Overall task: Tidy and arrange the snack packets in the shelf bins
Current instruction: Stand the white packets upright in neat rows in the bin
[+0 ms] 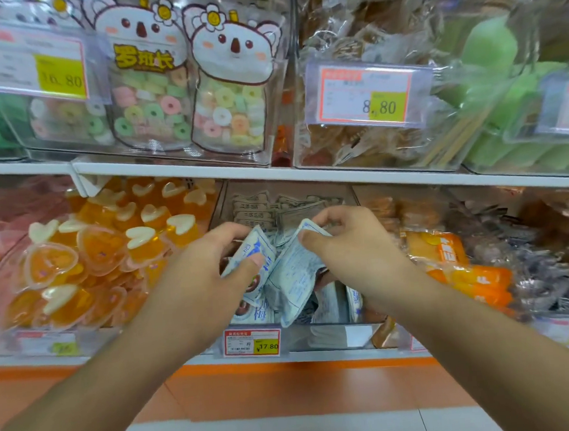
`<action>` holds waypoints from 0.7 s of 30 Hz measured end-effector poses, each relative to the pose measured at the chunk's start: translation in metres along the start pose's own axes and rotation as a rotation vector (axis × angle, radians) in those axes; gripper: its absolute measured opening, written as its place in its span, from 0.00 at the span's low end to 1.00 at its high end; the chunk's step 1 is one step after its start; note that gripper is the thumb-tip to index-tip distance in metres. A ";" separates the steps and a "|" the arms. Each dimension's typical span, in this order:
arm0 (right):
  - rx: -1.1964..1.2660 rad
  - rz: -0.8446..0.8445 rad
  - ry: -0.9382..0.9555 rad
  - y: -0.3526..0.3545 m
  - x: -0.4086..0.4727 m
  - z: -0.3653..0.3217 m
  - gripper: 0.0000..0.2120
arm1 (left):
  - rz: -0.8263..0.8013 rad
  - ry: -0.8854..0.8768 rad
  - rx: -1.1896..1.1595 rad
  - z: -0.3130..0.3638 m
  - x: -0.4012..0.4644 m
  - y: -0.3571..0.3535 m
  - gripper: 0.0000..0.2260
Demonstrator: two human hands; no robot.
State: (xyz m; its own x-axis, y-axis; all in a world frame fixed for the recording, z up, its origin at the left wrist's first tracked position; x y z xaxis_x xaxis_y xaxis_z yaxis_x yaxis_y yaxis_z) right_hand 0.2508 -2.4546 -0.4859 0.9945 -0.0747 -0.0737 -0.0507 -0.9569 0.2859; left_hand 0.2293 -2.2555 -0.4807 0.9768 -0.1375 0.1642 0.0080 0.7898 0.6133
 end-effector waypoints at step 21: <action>-0.075 -0.193 0.135 -0.027 0.003 -0.006 0.06 | -0.170 0.107 -0.319 -0.020 0.005 -0.008 0.12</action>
State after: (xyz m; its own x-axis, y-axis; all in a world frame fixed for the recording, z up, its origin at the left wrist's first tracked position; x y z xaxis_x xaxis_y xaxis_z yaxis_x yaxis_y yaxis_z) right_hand 0.2556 -2.4272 -0.4877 0.9886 0.1504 -0.0069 0.1433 -0.9258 0.3497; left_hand 0.2385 -2.2507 -0.5000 0.9725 -0.2326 -0.0110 0.2216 0.9098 0.3508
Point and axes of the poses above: each hand's wrist, its own x-axis towards the middle knuckle, its own y-axis out of the back of the hand, z = x × y, the point moved 10 cm from there along x, towards the middle knuckle, and after that the axes turned 5 degrees about x, right-handed, at the moved point
